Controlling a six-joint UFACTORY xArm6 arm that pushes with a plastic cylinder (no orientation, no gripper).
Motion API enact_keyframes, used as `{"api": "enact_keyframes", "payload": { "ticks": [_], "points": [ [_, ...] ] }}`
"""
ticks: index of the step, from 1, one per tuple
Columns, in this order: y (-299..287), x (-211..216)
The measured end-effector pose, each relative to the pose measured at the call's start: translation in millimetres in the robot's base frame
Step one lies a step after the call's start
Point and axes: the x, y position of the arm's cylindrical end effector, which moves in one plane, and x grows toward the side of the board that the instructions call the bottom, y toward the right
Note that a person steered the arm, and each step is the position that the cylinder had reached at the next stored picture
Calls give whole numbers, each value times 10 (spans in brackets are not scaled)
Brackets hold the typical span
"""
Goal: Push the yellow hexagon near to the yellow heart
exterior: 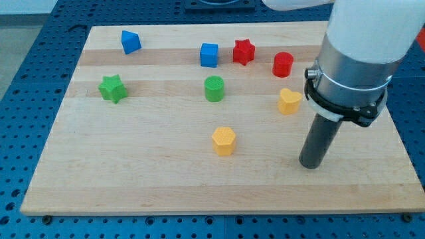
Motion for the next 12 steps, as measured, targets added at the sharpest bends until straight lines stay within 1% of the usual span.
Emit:
{"api": "enact_keyframes", "payload": {
  "ticks": [1,2,3,4,5,6,7,8,9,10,11,12],
  "points": [
    [-26,33],
    [-330,209],
    [-372,209],
    [-661,233],
    [-671,245],
    [-807,394],
    [-897,427],
    [-918,427],
    [-1219,428],
    [-1484,332],
    [-1659,79],
    [-1662,58]
  ]
}}
